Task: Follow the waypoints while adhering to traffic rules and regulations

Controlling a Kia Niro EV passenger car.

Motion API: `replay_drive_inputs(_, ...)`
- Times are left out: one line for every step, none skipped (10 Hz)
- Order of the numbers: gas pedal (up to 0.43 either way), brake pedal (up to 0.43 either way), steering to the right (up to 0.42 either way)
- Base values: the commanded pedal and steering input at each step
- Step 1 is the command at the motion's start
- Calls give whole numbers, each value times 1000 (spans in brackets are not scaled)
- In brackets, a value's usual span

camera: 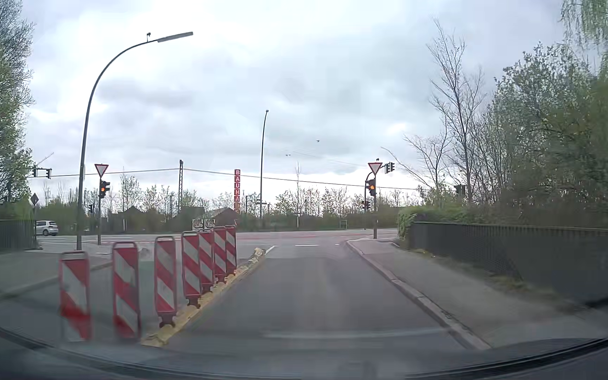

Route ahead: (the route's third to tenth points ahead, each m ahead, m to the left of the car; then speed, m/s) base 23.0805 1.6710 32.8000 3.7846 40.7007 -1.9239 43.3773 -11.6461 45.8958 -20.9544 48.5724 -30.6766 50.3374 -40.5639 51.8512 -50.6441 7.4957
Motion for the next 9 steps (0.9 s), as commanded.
replay_drive_inputs(0,226,-15)
replay_drive_inputs(0,232,-18)
replay_drive_inputs(0,232,-21)
replay_drive_inputs(0,232,-21)
replay_drive_inputs(0,232,-20)
replay_drive_inputs(0,232,-20)
replay_drive_inputs(0,232,-20)
replay_drive_inputs(0,232,-20)
replay_drive_inputs(0,238,-18)
